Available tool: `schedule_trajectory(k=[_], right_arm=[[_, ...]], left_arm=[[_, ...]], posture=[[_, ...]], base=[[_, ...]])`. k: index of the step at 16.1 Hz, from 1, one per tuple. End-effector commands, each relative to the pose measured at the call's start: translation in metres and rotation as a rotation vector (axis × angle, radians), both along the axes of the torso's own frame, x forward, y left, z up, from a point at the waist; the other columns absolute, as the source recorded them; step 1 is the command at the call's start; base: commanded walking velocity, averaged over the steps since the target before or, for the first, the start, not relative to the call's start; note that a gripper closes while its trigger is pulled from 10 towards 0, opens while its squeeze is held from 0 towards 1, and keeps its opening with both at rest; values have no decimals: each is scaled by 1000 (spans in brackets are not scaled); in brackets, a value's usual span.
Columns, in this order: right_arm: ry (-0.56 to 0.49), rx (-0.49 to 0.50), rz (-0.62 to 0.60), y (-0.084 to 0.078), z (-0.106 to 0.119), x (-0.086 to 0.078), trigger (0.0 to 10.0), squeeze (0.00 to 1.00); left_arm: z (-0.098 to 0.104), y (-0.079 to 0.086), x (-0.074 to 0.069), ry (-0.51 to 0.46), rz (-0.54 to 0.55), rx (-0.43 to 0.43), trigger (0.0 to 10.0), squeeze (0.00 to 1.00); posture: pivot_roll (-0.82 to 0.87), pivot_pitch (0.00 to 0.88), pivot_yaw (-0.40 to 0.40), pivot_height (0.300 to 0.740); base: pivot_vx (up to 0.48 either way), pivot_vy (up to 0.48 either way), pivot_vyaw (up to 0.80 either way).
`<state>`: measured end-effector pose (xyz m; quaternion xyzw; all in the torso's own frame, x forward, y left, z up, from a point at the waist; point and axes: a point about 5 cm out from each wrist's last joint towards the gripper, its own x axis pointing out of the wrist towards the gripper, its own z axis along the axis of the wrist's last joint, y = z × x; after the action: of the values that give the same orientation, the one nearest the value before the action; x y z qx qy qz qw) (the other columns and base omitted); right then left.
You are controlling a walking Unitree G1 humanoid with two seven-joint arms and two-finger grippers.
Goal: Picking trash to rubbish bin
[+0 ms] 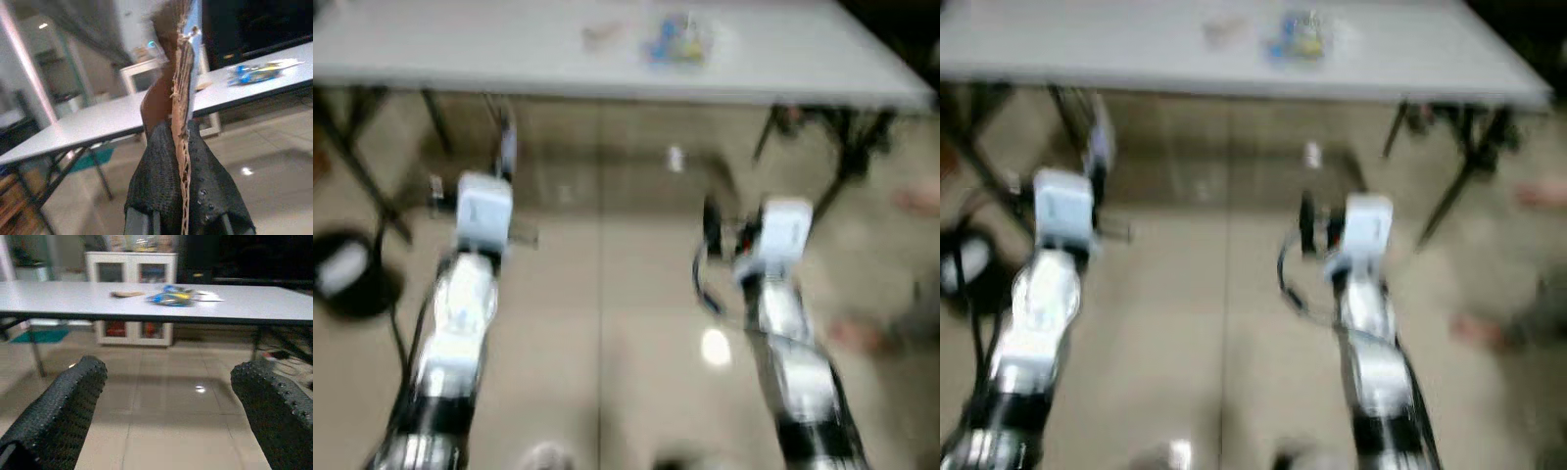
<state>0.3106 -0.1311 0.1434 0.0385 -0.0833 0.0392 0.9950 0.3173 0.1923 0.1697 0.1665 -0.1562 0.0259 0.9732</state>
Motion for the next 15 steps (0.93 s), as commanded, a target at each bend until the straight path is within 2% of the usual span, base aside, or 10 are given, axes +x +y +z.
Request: schedule_trajectory(k=[1,4,10,15], right_arm=[[-9,9,15,1,4,0,10000,0],[-3,23,22,2,4,-1,10000,0],[5,23,28,2,3,-2,10000,0],[19,17,39,2,0,-1,10000,0]], left_arm=[[0,2,1,18,22,-24,10000,0],[-2,9,1,35,47,-50,10000,0],[-2,5,3,49,27,-47,10000,0],[-2,-3,1,37,-13,-37,10000,0]], posture=[[-29,155,-32,740],[-35,152,-27,740],[-33,141,-25,740],[-27,147,-30,740]], base=[[472,0,613],[480,0,0],[456,0,0],[0,0,0]])
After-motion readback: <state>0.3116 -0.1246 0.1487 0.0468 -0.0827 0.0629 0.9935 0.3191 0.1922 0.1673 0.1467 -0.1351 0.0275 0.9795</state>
